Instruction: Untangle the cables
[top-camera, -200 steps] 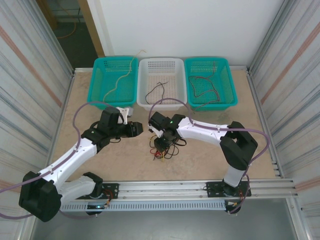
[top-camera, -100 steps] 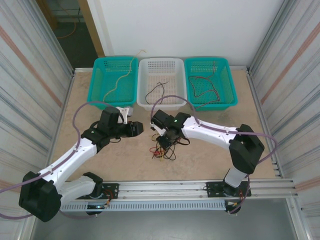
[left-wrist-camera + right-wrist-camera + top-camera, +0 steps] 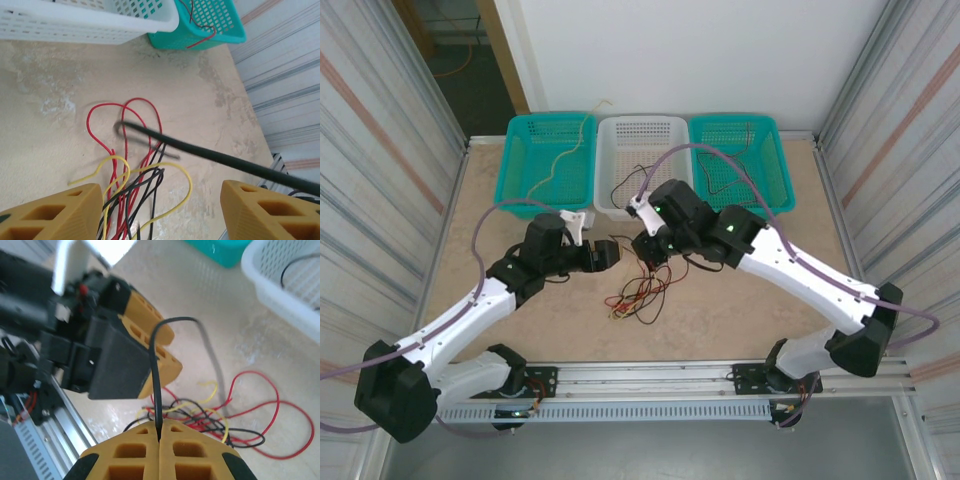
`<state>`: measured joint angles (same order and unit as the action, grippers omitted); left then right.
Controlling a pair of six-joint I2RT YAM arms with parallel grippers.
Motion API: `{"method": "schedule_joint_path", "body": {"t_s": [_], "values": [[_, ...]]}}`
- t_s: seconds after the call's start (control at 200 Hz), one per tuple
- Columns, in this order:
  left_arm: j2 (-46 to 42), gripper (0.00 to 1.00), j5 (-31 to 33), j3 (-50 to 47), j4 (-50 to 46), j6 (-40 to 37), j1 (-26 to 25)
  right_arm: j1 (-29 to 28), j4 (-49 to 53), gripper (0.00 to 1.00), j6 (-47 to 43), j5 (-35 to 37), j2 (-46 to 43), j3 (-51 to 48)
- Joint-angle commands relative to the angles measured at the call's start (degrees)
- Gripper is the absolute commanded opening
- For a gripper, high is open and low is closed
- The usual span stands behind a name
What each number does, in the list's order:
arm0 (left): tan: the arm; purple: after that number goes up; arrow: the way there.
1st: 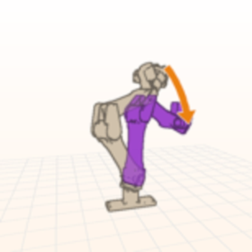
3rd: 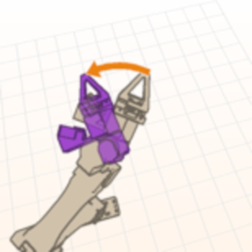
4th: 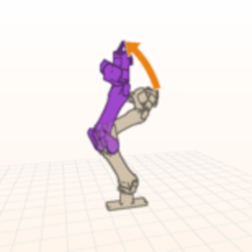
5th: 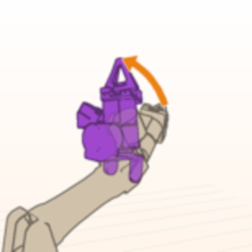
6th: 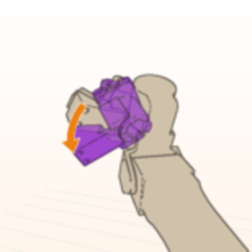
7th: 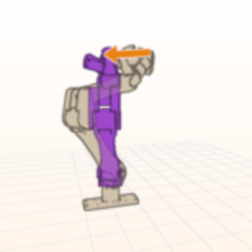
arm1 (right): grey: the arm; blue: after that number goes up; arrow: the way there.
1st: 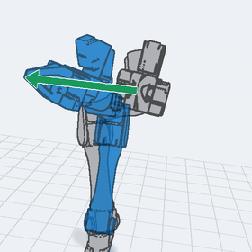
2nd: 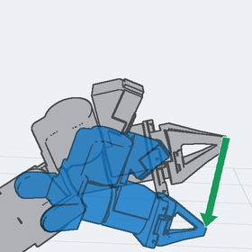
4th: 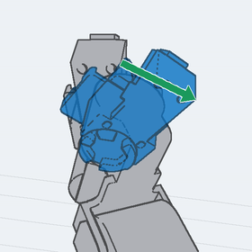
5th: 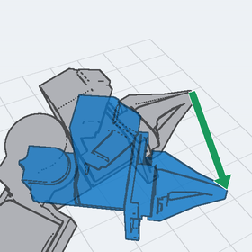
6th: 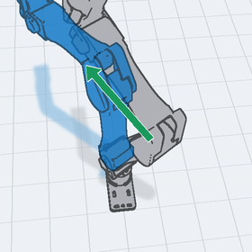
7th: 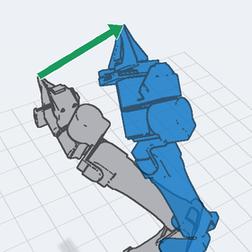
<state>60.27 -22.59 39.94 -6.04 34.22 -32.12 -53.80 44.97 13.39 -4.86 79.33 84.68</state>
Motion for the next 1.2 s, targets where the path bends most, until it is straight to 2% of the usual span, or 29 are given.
{"method": "schedule_joint_path", "body": {"t_s": [0.0,0.296,0.456,0.546,0.661,0.777,0.932,1.052,1.192], "values": [[-0.6,0.65,-0.4,-0.3,4.1,1.6,-0.2,2.0,-2.7,0.0,3.2,-3.0,-4.4,3.5],[1.1,0.65,-0.1,-1.4,7.5,3.4,-1.4,6.7,-13.4,0.0,8.1,-8.3,-11.0,6.1],[-1.6,0.63,2.3,1.3,4.2,2.1,-1.4,8.6,-16.7,0.0,9.6,-5.4,-12.5,7.0],[-5.7,0.61,5.0,4.3,0.1,0.2,-0.9,11.0,-17.8,0.0,11.4,-5.4,-12.7,7.1],[-10.4,0.63,5.9,9.7,-5.3,-3.9,0.7,15.8,-19.9,0.0,15.2,-11.2,-11.9,6.8],[-11.5,0.64,5.6,16.7,-9.8,-9.9,1.0,18.7,-22.6,0.0,18.2,-15.6,-10.7,6.7],[-8.5,0.63,-0.7,24.1,-10.3,-13.2,0.9,21.3,-24.2,0.0,21.1,-17.5,-8.2,8.4],[-6.0,0.7,-4.7,26.2,-9.1,-15.3,0.1,23.2,-26.5,0.0,24.2,-20.3,-5.9,8.9],[-3.3,0.8,-3.9,26.0,-7.8,-14.3,-1.3,23.7,-29.3,0.0,25.8,-21.0,-4.7,8.2]]}}
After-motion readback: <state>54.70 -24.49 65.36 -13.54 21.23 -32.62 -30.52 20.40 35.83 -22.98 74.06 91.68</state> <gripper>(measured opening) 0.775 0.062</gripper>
